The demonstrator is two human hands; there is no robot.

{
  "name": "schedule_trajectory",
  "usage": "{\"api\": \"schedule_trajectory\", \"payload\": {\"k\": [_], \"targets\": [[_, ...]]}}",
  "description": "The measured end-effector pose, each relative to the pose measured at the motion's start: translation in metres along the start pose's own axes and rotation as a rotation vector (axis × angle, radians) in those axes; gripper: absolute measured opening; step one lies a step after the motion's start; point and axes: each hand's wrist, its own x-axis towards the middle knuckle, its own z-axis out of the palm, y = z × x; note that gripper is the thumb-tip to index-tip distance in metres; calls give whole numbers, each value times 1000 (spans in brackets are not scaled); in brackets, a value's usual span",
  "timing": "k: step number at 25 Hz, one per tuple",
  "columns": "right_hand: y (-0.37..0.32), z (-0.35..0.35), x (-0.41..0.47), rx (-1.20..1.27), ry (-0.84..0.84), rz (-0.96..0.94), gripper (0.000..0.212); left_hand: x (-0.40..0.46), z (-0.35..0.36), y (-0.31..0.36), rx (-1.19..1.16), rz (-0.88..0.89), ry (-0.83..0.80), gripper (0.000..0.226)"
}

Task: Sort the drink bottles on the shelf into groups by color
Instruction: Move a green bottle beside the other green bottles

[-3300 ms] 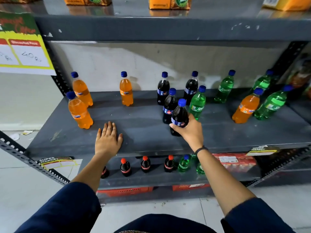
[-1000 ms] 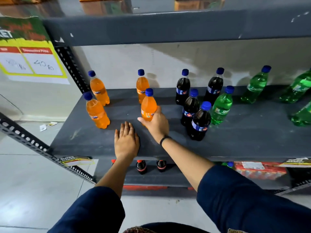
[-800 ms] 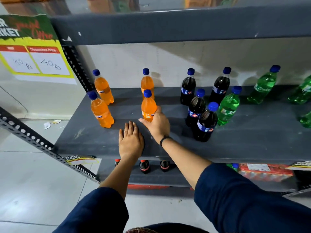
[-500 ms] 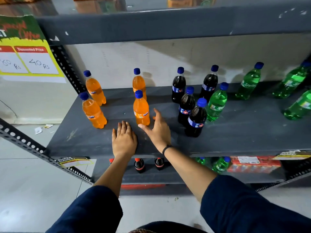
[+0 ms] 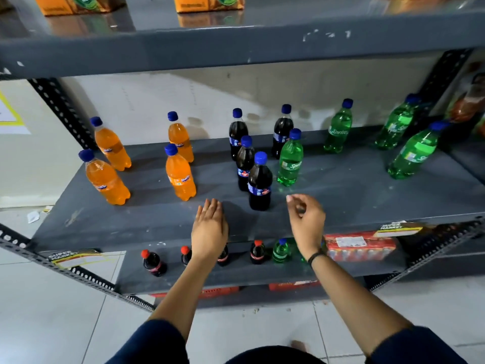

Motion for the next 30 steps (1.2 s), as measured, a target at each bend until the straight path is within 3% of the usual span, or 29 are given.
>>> {"api": "schedule_trajectory", "payload": {"k": [2,6,8,11,15,23,30], "targets": [[6,-10,34,40,-13,61,27,21,5,18,2,-17,-18,47],[13,-3,98,-24,-285,129,84,44,17,22,113,-133,-89,55],[14,7,115,-8,-384,141,92,44,21,20,148,-135,-94,55],[19,20,118,-10,-419,199,77,45,23,19,144,-136,-80,54],[31,10,119,-22,-339,149,60,44,24,19,151,-134,-69,53],[67,-88,161,-28,-82,144,53,45,29,14,130,-135,-42,52],[87,-102,166,-112,-115,125,58,45,29,14,128,-135,-48,52]]}}
